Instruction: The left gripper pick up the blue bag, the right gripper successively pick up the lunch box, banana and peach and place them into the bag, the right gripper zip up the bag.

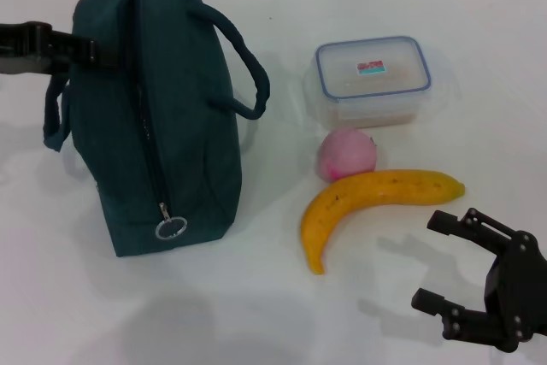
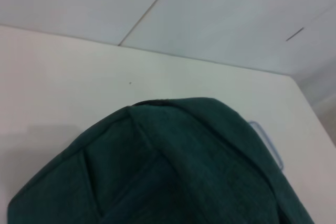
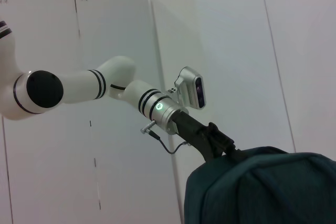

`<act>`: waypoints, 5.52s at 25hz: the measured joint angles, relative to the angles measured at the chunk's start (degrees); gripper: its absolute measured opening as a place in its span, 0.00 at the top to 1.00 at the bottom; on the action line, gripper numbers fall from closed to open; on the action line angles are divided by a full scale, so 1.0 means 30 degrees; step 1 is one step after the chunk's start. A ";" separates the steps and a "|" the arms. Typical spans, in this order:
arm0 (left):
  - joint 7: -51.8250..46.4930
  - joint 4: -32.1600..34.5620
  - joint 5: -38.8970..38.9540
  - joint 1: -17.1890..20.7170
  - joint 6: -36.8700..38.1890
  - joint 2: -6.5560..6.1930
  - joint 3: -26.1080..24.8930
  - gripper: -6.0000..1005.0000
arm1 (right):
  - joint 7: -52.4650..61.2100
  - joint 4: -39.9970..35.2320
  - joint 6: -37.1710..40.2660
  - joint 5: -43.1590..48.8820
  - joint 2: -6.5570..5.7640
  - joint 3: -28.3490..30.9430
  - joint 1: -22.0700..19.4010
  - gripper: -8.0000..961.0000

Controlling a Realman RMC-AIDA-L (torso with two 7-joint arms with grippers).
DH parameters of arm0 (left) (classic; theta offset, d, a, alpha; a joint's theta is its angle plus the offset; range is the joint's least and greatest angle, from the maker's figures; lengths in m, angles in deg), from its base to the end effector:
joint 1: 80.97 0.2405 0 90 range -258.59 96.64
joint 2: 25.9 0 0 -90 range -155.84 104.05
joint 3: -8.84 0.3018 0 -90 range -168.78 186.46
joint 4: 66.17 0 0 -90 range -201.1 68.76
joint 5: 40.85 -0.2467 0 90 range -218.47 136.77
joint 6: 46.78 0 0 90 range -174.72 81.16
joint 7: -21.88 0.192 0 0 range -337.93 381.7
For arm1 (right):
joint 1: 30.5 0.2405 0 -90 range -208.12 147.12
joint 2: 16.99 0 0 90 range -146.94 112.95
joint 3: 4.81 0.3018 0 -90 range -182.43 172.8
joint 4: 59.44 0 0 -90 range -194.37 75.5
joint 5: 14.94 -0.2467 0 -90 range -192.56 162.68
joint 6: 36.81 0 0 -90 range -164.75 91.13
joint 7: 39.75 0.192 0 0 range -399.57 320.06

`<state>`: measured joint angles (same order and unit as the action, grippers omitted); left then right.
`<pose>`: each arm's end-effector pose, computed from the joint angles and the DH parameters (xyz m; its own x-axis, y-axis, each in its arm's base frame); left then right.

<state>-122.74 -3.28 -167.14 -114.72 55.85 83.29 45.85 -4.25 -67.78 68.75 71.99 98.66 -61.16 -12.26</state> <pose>-0.2806 0.4279 0.0917 0.3650 0.8551 0.3682 0.9257 -0.3756 -0.0452 0.3260 0.2486 -0.0927 0.6211 -0.0430 -0.7825 -0.2849 -0.9426 -0.1744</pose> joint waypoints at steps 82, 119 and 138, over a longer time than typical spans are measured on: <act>0.0313 0.0036 0.3468 -0.1060 0.0589 0.0487 0.0670 0.95 | 2.2284 0.4166 -1.7385 -1.0303 0.0205 0.0164 0.8899 0.11; 0.0596 0.0073 0.3491 -0.1045 0.0672 0.0486 0.0672 0.95 | 2.2305 0.3290 -1.6815 -0.9453 0.0207 0.0121 0.8585 0.58; 0.0620 0.0031 0.3487 -0.0816 0.0768 0.0515 0.0671 0.95 | 2.2161 0.2998 -1.5750 -0.9676 0.0205 0.0146 0.7973 0.87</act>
<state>-120.88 -3.19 -156.68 -117.17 58.16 84.83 47.86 62.24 -58.79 21.50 42.96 99.28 -60.72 11.66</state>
